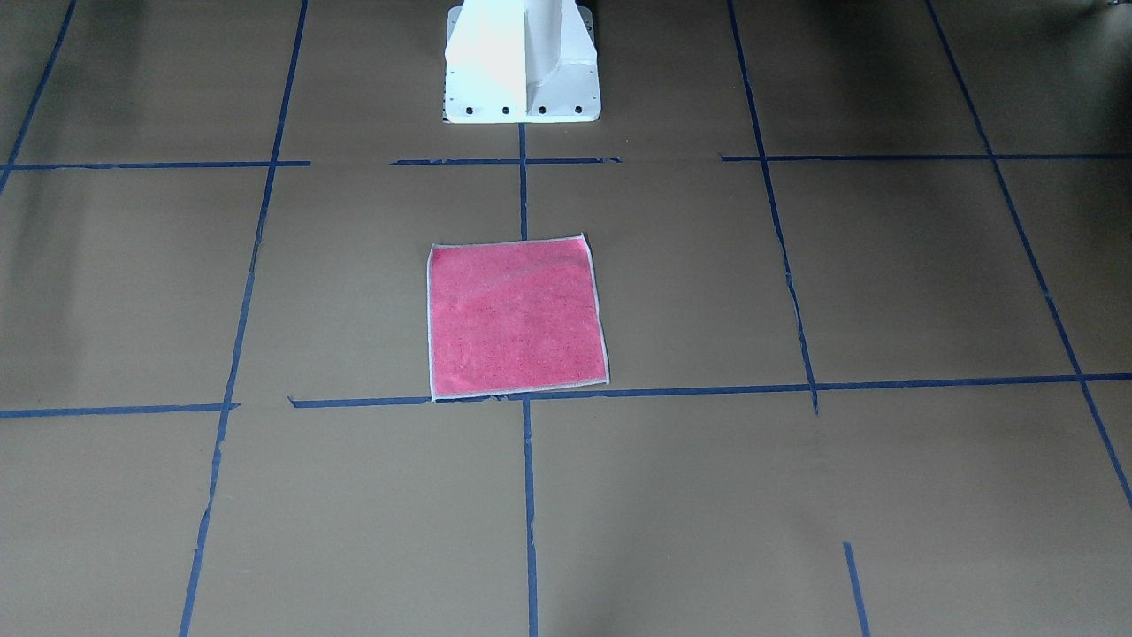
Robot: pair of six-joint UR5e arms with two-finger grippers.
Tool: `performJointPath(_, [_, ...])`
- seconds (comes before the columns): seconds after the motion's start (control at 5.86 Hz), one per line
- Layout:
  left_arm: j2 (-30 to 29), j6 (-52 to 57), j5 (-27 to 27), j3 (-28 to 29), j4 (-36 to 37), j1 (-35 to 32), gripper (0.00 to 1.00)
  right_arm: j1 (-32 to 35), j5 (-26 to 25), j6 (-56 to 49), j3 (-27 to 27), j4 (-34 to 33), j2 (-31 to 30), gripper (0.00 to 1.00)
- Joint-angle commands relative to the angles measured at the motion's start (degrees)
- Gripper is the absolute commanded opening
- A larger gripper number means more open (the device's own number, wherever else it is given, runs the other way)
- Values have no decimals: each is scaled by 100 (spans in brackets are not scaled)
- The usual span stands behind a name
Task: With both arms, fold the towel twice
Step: 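Lower both grippers to the two towel corners nearest the robot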
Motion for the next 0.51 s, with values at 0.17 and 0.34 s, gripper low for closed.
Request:
performJointPath(0.17, [-1355,-2079,60,30,34,1515,100,-1133,-20,1854,17,-33,1091,100])
performJointPath(0.34, [-1830,-3036,60,3,34,2025,100,-1449,-19,2677,70,-15,1373,100])
